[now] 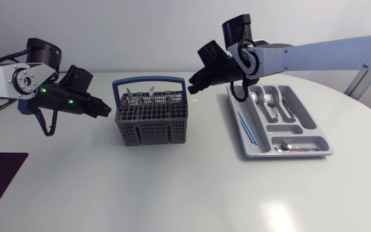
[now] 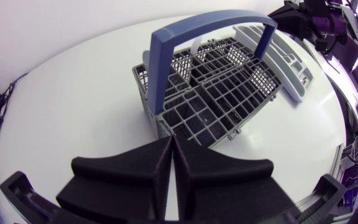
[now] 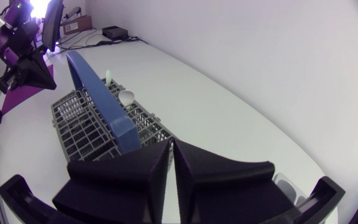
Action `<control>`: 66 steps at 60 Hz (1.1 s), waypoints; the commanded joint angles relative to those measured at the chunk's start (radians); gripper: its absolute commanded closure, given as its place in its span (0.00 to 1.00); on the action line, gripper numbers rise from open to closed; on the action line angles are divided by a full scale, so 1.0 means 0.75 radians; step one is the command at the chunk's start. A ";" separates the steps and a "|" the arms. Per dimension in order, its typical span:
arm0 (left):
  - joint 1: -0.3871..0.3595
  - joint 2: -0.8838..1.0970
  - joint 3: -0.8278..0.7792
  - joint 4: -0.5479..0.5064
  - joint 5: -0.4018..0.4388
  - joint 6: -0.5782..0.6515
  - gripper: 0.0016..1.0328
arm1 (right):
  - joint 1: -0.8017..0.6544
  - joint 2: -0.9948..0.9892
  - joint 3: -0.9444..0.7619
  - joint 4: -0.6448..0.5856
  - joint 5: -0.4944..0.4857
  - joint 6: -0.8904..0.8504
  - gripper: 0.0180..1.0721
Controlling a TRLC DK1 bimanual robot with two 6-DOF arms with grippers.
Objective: Unload the cutlery basket into the drawer organizer.
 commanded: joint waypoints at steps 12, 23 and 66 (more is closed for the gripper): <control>0.007 0.108 0.052 0.132 0.031 -0.065 0.94 | 0.000 0.075 0.071 -0.019 -0.153 0.085 0.88; 0.005 0.192 0.091 0.183 0.037 -0.084 0.94 | 0.035 0.052 0.020 -0.056 -0.225 0.053 0.89; -0.012 0.431 0.248 0.277 0.062 -0.086 0.94 | 0.254 -0.287 -0.389 -0.101 -0.264 0.000 0.89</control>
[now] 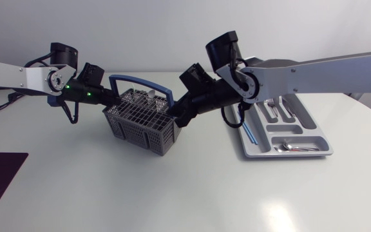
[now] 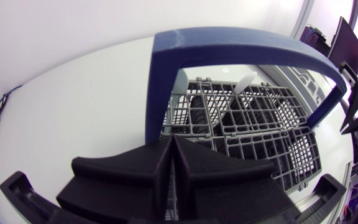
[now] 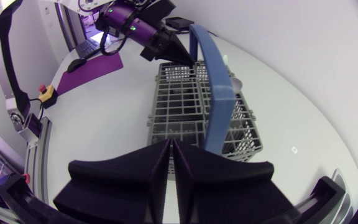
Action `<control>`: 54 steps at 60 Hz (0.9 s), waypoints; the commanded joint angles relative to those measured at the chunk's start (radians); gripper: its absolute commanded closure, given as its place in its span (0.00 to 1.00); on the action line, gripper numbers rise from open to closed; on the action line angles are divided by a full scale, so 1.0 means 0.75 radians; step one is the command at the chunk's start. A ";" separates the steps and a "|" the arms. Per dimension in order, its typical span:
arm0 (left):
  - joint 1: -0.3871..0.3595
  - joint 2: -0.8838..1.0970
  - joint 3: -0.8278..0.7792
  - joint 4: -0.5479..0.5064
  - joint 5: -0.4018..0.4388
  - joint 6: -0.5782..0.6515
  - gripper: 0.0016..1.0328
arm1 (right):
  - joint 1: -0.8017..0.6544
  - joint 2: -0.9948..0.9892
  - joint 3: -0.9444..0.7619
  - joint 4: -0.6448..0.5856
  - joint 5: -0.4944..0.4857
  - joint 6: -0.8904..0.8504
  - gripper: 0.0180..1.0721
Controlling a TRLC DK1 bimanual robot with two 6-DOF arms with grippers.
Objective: Unload the cutlery basket into the drawer organizer.
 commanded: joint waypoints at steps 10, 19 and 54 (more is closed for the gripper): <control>-0.041 0.001 0.006 -0.022 0.016 -0.024 0.94 | 0.071 -0.127 -0.097 -0.023 0.053 -0.022 0.89; 0.008 -0.142 -0.080 -0.081 0.049 -0.002 0.94 | -0.048 -0.131 -0.077 -0.032 0.047 -0.036 0.89; 0.212 -0.220 -0.317 -0.083 0.053 0.158 0.94 | -0.068 0.153 0.158 0.077 0.088 0.044 0.89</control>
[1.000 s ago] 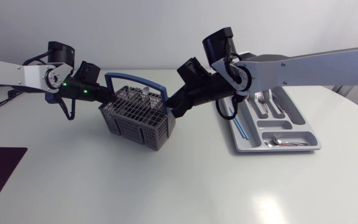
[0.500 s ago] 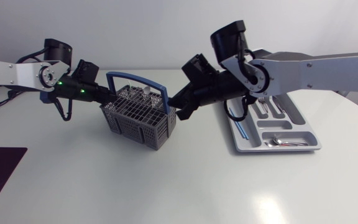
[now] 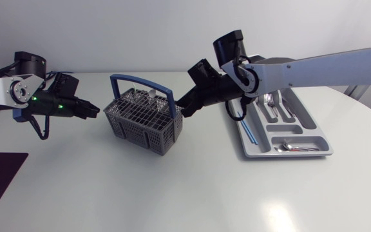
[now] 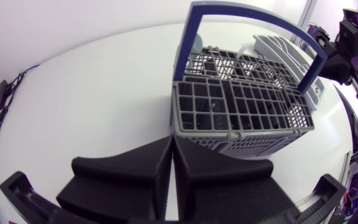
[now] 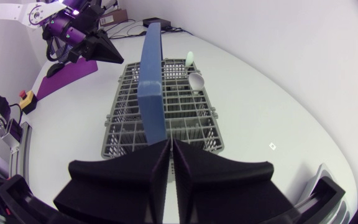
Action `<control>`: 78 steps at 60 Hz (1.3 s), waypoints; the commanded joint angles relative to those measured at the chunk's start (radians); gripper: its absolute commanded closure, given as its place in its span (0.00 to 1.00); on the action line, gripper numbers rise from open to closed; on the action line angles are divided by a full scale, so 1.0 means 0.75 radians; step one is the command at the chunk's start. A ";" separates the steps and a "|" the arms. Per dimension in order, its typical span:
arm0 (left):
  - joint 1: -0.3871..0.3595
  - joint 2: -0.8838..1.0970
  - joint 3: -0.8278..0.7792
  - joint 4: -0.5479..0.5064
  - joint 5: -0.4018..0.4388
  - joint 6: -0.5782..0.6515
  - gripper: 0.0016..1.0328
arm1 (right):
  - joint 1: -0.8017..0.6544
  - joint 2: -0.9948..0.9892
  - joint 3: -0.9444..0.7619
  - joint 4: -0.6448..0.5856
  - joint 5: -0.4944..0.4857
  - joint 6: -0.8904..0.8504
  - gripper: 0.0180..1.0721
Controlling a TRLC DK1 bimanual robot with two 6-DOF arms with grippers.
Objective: Unload the cutlery basket into the drawer organizer.
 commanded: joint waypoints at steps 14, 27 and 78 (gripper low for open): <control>-0.006 0.206 0.013 0.020 0.014 0.043 0.94 | 0.052 0.063 0.097 0.022 0.013 0.058 0.89; -0.083 0.273 0.101 0.074 0.014 0.002 0.94 | 0.093 0.002 0.009 0.022 0.011 0.056 0.89; -0.116 0.402 0.319 0.137 0.014 -0.088 0.94 | 0.060 -0.186 -0.332 0.063 0.136 0.042 0.89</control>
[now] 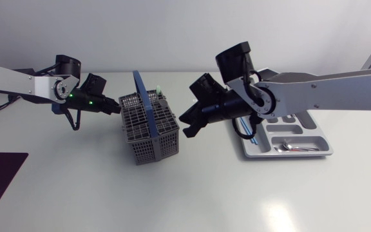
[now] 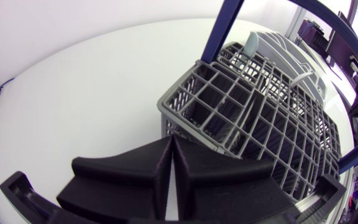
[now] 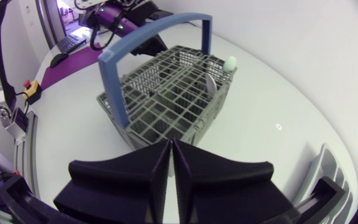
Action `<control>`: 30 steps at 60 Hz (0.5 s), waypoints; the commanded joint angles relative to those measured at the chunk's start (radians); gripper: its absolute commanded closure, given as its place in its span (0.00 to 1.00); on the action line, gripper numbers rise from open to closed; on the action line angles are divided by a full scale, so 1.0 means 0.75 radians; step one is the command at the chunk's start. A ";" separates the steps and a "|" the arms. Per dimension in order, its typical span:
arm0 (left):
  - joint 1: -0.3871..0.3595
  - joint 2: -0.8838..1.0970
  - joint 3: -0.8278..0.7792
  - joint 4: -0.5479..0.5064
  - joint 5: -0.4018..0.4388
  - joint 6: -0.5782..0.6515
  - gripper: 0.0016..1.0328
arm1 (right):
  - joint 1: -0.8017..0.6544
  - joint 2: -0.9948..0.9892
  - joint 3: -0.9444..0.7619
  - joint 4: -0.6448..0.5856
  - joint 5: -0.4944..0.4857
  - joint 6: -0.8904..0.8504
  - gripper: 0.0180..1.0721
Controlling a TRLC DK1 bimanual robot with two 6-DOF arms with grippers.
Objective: Unload the cutlery basket into the drawer organizer.
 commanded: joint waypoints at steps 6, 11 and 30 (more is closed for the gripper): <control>0.035 0.053 0.084 0.013 0.013 -0.064 0.94 | -0.039 0.119 -0.010 0.053 0.030 0.003 0.89; 0.031 0.079 0.102 0.020 0.013 -0.083 0.94 | -0.039 0.160 0.006 0.063 0.052 0.005 0.89; -0.066 0.124 0.152 0.038 0.013 -0.148 0.94 | 0.023 0.154 -0.019 0.061 0.054 0.005 0.89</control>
